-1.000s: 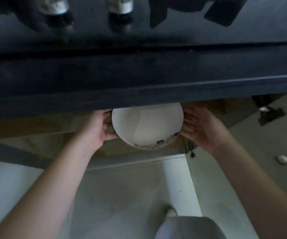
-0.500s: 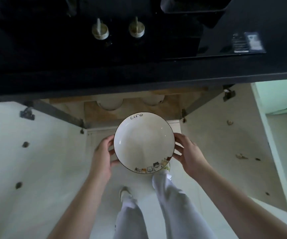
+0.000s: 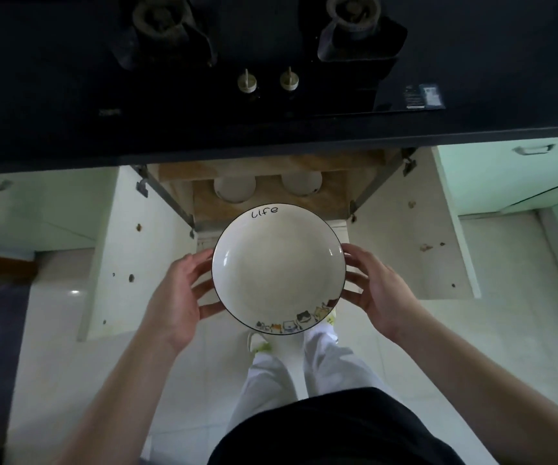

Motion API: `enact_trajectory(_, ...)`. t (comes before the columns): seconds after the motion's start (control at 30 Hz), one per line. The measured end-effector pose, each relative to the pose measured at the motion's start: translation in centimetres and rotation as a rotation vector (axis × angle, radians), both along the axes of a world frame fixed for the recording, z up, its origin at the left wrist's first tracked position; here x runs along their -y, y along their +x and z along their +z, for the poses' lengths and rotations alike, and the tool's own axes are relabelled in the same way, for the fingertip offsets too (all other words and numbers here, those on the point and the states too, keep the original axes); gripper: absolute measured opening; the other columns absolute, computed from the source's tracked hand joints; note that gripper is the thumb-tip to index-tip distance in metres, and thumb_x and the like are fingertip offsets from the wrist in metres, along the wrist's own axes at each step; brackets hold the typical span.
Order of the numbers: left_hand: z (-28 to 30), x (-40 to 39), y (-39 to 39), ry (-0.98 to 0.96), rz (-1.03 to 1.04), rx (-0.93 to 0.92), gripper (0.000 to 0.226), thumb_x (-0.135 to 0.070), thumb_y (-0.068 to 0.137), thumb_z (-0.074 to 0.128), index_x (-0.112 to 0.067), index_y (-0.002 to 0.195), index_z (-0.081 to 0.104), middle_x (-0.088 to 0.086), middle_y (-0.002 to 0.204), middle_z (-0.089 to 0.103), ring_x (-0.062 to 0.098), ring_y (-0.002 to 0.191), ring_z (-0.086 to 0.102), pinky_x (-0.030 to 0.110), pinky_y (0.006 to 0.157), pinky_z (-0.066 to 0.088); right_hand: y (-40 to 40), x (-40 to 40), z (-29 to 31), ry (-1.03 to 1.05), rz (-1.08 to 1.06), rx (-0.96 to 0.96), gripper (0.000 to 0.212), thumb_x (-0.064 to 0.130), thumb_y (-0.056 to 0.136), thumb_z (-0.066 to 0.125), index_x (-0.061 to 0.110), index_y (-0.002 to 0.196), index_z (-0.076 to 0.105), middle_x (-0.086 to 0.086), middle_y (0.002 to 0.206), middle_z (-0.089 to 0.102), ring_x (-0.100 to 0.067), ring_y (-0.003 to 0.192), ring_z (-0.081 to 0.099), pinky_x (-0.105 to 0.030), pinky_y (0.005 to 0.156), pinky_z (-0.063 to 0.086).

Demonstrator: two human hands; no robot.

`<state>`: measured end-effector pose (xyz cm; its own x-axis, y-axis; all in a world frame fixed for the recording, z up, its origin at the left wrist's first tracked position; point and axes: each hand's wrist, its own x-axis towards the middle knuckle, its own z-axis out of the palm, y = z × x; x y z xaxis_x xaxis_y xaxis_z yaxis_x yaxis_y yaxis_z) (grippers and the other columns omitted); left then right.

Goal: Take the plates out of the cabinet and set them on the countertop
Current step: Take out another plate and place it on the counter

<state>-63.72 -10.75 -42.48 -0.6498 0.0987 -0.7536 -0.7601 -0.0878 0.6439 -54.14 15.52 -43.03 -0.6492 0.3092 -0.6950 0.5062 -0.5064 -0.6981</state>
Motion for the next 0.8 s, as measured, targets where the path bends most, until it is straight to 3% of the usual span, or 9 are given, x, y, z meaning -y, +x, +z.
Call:
enact_trajectory(0.13,4.1,0.2,2.2,0.036,-0.004,-0.055,0.038,-0.036,0.096,0.039,-0.025,0.114,0.071,0.000,0.119,0.069,0.025,0.105,0.062,0.046,0.078,0.054,1.6,-0.1,3.5,0.014,0.032,-0.054,0.023,0.030,0.094,0.055,0.021,0.104,0.074,0.002,0.096,0.074,-0.016,0.084,0.070,-0.035,0.072,0.057)
enact_trajectory(0.27,7.2,-0.3,4.6,0.016,0.023,-0.138,0.040,-0.042,0.089,0.047,-0.026,0.114,0.073,0.000,0.116,0.072,0.023,0.104,0.066,0.043,0.068,0.056,2.8,-1.4,6.2,0.031,0.118,-0.140,0.023,0.031,0.094,0.055,0.023,0.103,0.075,-0.001,0.102,0.074,-0.019,0.092,0.071,-0.034,0.073,0.058)
enact_trajectory(0.37,8.3,-0.8,6.7,-0.040,0.115,-0.192,0.037,-0.042,0.079,0.061,-0.027,0.109,0.076,-0.003,0.109,0.075,0.020,0.101,0.070,0.038,0.063,0.058,3.4,-2.5,7.6,0.075,0.245,-0.211,0.026,0.024,0.098,0.049,0.022,0.115,0.069,-0.002,0.110,0.071,-0.020,0.100,0.069,-0.036,0.078,0.057)
enact_trajectory(0.43,8.6,-1.0,8.4,-0.063,0.171,-0.205,0.033,-0.041,0.081,0.062,-0.029,0.108,0.076,-0.005,0.107,0.075,0.017,0.099,0.071,0.037,0.062,0.058,3.7,-2.9,8.5,0.120,0.350,-0.256,0.028,0.016,0.100,0.044,0.023,0.119,0.064,0.002,0.110,0.070,-0.015,0.099,0.068,-0.030,0.075,0.058)
enact_trajectory(0.5,8.5,-1.1,10.2,-0.076,0.235,-0.206,0.032,-0.041,0.081,0.061,-0.030,0.106,0.076,-0.005,0.107,0.075,0.015,0.096,0.072,0.038,0.062,0.058,4.0,-3.3,8.8,0.117,0.388,-0.273,0.028,0.015,0.102,0.043,0.025,0.116,0.065,0.005,0.104,0.072,-0.010,0.093,0.069,-0.023,0.068,0.058)
enact_trajectory(0.67,9.7,0.0,14.1,-0.089,0.372,-0.268,0.033,-0.044,0.077,0.064,-0.030,0.104,0.076,-0.004,0.106,0.075,0.015,0.091,0.072,0.039,0.063,0.058,3.4,-2.1,9.9,0.076,0.459,-0.255,0.024,0.029,0.100,0.047,0.028,0.108,0.070,0.003,0.107,0.072,-0.017,0.097,0.068,-0.031,0.072,0.058)
enact_trajectory(0.8,10.9,3.0,17.1,-0.131,0.491,-0.286,0.037,-0.044,0.080,0.061,-0.028,0.110,0.074,-0.002,0.111,0.074,0.018,0.098,0.071,0.040,0.065,0.059,2.8,2.0,11.2,0.062,0.580,-0.260,0.028,0.035,0.100,0.046,0.038,0.089,0.072,0.011,0.091,0.075,-0.012,0.087,0.070,-0.028,0.067,0.057)
